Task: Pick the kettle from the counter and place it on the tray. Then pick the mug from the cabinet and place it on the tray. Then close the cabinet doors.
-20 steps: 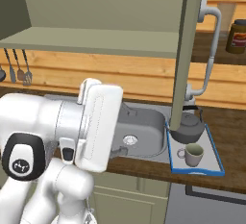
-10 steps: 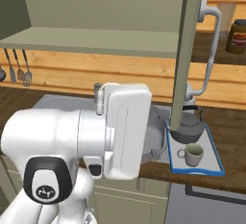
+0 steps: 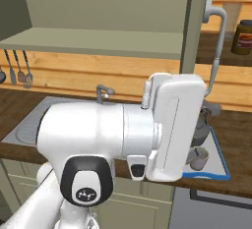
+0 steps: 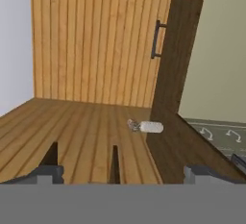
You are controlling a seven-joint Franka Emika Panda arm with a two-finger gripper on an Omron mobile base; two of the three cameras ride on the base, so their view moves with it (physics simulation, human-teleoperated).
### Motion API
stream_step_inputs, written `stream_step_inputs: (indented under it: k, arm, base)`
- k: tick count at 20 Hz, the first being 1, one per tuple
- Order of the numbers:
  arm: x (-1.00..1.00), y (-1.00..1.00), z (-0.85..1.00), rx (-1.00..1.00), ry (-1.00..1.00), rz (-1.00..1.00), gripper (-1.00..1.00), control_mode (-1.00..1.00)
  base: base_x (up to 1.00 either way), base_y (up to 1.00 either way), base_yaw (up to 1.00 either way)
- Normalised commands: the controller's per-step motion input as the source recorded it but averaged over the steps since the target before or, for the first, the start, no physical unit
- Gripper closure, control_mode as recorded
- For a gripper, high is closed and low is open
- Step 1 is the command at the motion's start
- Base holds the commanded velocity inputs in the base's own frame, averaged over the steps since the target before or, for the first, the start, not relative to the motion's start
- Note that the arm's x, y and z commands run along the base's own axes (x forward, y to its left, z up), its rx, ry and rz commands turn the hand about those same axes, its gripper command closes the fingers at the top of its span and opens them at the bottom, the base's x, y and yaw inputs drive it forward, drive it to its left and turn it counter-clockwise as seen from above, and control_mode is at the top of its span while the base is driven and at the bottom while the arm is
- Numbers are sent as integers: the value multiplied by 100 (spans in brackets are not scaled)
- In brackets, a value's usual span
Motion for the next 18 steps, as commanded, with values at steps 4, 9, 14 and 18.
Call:
stream_step_inputs:
  k: [4,9,14,18]
  arm:
    - [15,-48,8,0,1,16,-100,-100]
    - [33,-26,1,1,14,23,-100,-100]
    - [50,0,0,3,23,21,-100,-100]
    - [43,3,0,0,21,20,-100,-100]
  base:
    - [0,0,0]
    - [0,0,0]
    - [0,0,0]
    - [0,0,0]
